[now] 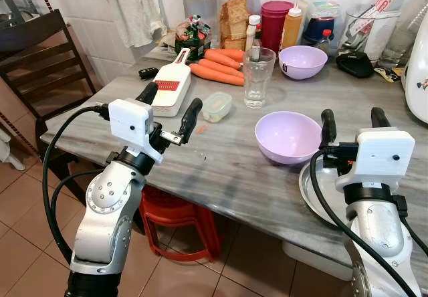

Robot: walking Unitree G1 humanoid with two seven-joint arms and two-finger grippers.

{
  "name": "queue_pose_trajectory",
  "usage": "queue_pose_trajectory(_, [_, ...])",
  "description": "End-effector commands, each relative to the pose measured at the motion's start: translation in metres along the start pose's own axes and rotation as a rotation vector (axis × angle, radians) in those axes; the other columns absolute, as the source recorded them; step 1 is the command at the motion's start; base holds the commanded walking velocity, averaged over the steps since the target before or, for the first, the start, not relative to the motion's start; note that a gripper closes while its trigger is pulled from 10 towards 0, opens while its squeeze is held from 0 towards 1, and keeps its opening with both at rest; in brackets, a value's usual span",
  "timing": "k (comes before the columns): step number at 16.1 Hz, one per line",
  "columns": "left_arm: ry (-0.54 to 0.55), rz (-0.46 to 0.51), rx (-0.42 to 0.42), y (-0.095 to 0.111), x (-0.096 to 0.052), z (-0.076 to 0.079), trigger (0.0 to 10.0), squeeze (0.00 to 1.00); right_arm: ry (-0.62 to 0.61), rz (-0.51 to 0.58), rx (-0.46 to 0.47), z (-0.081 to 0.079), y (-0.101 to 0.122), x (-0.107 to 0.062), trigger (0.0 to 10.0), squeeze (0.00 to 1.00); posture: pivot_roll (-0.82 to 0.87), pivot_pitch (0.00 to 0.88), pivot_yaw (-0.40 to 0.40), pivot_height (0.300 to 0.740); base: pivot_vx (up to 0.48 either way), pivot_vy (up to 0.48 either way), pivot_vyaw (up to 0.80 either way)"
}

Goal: Setting the table

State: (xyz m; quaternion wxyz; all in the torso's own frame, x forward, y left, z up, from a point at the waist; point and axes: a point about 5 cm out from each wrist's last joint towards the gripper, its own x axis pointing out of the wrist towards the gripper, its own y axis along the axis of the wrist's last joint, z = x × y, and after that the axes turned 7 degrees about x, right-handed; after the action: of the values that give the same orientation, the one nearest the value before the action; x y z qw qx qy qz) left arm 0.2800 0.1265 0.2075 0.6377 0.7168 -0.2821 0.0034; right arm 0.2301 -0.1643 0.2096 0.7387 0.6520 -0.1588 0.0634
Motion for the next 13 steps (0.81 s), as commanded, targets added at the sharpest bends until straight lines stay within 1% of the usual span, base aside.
queue_pose_trajectory(1, [0.283, -0.331, -0.201, -0.081, -0.014, -0.036, 10.0, 0.0, 0.015, -0.349, 0.143, -0.022, -0.08, 0.031, 10.0, 0.0, -0.02, 0.0, 0.002, 0.74, 0.0, 0.0, 0.0])
queue_pose_trajectory(2, [0.264, -0.335, -0.169, -0.08, -0.012, -0.034, 10.0, 0.0, 0.026, -0.344, 0.143, -0.024, -0.08, 0.031, 10.0, 0.0, -0.02, 0.0, 0.002, 0.74, 0.0, 0.0, 0.0])
queue_pose_trajectory(3, [0.261, -0.302, -0.166, -0.072, -0.002, -0.036, 10.0, 0.0, 0.025, -0.288, 0.156, -0.023, -0.069, 0.035, 10.0, 0.0, -0.05, 0.0, 0.032, 0.74, 0.0, 0.0, 0.0])
queue_pose_trajectory(4, [0.262, -0.262, -0.161, -0.063, 0.01, -0.04, 10.0, 0.0, 0.024, -0.219, 0.176, -0.022, -0.056, 0.038, 10.0, 0.0, -0.05, 0.0, 0.035, 0.74, 0.0, 0.0, 0.0])
queue_pose_trajectory(7, [0.258, -0.257, -0.168, -0.063, 0.013, -0.039, 10.0, 0.0, 0.021, -0.214, 0.183, -0.023, -0.057, 0.038, 10.0, 0.0, -0.05, 0.0, 0.039, 0.74, 0.0, 0.0, 0.0])
queue_pose_trajectory(10, [0.267, -0.237, -0.165, -0.063, 0.017, -0.041, 10.0, 0.0, 0.015, -0.197, 0.188, -0.023, -0.059, 0.042, 10.0, 0.0, -0.05, 0.0, 0.039, 0.74, 0.0, 0.0, 0.0])
queue_pose_trajectory(11, [0.275, -0.238, -0.162, -0.066, 0.016, -0.043, 10.0, 0.0, 0.016, -0.19, 0.18, -0.022, -0.058, 0.043, 10.0, 0.0, -0.05, 0.0, 0.041, 0.74, 0.0, 0.0, 0.0])
queue_pose_trajectory(12, [0.281, -0.285, -0.148, -0.079, 0.005, -0.045, 10.0, 0.0, 0.014, -0.212, 0.176, -0.019, -0.064, 0.038, 10.0, 0.0, -0.05, 0.0, 0.041, 0.74, 0.0, 0.0, 0.0])
queue_pose_trajectory(13, [0.286, -0.335, -0.14, -0.09, -0.01, -0.044, 10.0, 0.0, 0.026, -0.214, 0.184, -0.019, -0.066, 0.031, 10.0, 0.0, -0.05, 0.0, 0.046, 0.74, 0.0, 0.0, 0.0])
